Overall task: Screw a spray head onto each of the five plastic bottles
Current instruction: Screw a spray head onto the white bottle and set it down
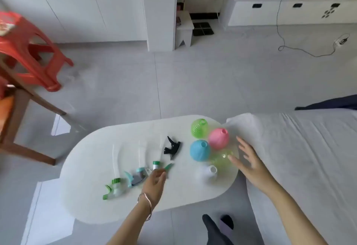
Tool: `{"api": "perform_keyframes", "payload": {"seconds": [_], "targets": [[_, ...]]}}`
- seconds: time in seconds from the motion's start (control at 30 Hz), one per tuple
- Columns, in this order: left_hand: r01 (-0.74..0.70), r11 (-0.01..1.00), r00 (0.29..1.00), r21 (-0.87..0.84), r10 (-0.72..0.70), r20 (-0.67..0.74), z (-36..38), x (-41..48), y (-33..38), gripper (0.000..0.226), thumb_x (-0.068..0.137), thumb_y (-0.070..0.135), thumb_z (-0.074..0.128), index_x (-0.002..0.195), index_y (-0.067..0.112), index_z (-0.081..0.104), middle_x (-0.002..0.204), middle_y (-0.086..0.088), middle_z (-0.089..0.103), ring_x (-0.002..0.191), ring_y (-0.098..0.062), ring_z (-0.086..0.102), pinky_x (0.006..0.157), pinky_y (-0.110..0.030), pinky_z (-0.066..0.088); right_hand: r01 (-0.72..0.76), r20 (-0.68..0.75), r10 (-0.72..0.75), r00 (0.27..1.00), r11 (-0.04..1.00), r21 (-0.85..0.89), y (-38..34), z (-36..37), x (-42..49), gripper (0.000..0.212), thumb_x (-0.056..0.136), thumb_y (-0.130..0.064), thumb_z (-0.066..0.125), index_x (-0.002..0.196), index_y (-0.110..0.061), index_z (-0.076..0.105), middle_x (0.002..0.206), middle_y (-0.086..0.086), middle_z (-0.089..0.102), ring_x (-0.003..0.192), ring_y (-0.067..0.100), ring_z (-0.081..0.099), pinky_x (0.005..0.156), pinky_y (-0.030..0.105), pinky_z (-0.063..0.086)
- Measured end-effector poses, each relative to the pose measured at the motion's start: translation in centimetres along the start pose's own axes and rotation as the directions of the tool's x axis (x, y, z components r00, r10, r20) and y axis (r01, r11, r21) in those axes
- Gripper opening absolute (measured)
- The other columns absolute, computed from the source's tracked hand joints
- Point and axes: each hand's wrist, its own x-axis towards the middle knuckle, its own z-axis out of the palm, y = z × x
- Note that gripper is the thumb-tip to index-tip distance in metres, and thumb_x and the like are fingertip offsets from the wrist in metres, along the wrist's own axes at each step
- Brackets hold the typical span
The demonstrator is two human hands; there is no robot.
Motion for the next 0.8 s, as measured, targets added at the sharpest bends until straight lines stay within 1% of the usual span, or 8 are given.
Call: {"api": "perform_keyframes", "payload": {"seconds": [0.03,0.13,0.23,0.33,0.43,0.53,0.63,0.8], "targets": [[-0.053,0.998,0.997,0.042,0.05,0.054,2.1,0.9,-0.7,0.014,0.096,0.019,0.05,0.105,0.018,0.059,0.103,-0.008,0.063,0.089,-0.021,0.057,0.077,-0.028,0.046,-0.008,0.012,0.008,1.0,1.0,0.011,1.6,0.8,-0.2,0.07,0.065,-0.063,0.067,0.125,-0.062,0.032,0.139,-0.036,0.033,0.125,-0.02,0.031,0.104,0.02,0.027],[-0.169,0.981,0.967,0.1,0.145,0.21,7.0,3.8,-2.9,0.023,0.097,0.026,0.048,0.117,0.022,0.057,0.115,0.002,0.06,0.097,-0.011,0.059,0.071,-0.005,0.043,-0.07,0.049,0.069,0.996,0.998,0.005,7.8,3.5,-0.1,0.077,0.064,-0.054,0.072,0.133,-0.045,0.038,0.14,-0.027,0.04,0.122,-0.017,0.039,0.095,0.008,0.034],[-0.319,0.938,0.912,0.134,0.266,0.311,10.1,6.5,-5.3,0.03,0.097,0.032,0.046,0.125,0.025,0.053,0.124,0.011,0.056,0.1,0.008,0.054,0.078,0.002,0.039,-0.068,0.062,0.067,0.996,0.997,0.019,13.1,6.2,0.3,0.071,0.069,-0.039,0.076,0.132,-0.039,0.041,0.137,-0.025,0.044,0.121,-0.012,0.041,0.095,0.004,0.034],[-0.424,0.897,0.86,0.124,0.356,0.366,11.6,8.7,-7.5,0.032,0.096,0.035,0.045,0.128,0.031,0.051,0.127,0.015,0.056,0.108,0.009,0.052,0.095,-0.012,0.041,-0.008,0.025,0.008,1.0,1.0,0.0,17.0,8.3,1.2,0.062,0.073,-0.027,0.078,0.124,-0.042,0.045,0.129,-0.028,0.051,0.116,-0.012,0.047,0.097,0.008,0.037],[-0.501,0.863,0.805,0.065,0.437,0.401,12.4,10.1,-9.4,0.036,0.096,0.041,0.042,0.131,0.035,0.049,0.131,0.018,0.054,0.119,0.003,0.05,0.105,-0.024,0.038,0.105,-0.055,-0.109,0.993,0.992,-0.07,19.6,9.9,2.0,0.062,0.073,-0.028,0.078,0.12,-0.049,0.042,0.122,-0.042,0.049,0.112,-0.018,0.045,0.087,-0.001,0.032],[-0.551,0.834,0.756,0.001,0.499,0.423,12.7,11.3,-10.7,0.044,0.094,0.05,0.035,0.134,0.036,0.048,0.135,0.02,0.052,0.126,0.004,0.044,0.11,-0.025,0.033,0.201,-0.091,-0.208,0.974,0.976,-0.081,21.5,11.0,2.6,0.065,0.073,-0.035,0.075,0.122,-0.055,0.038,0.126,-0.042,0.046,0.111,-0.013,0.05,0.085,-0.001,0.034],[-0.6,0.798,0.708,-0.056,0.562,0.427,13.0,12.2,-11.7,0.049,0.093,0.052,0.031,0.135,0.034,0.047,0.138,0.019,0.051,0.131,0.004,0.04,0.114,-0.029,0.028,0.271,-0.133,-0.277,0.952,0.961,-0.062,22.7,11.9,3.0,0.066,0.071,-0.043,0.073,0.124,-0.059,0.037,0.129,-0.038,0.046,0.113,-0.01,0.051,0.086,0.0,0.035],[-0.659,0.746,0.664,-0.095,0.636,0.393,12.1,10.9,-12.9,0.055,0.089,0.059,0.031,0.133,0.033,0.049,0.137,0.016,0.052,0.132,-0.001,0.041,0.115,-0.038,0.029,0.335,-0.133,-0.331,0.934,0.942,0.002,23.0,13.3,2.1,0.071,0.07,-0.044,0.074,0.131,-0.046,0.039,0.127,-0.034,0.05,0.115,-0.006,0.051,0.087,0.004,0.039]]}}
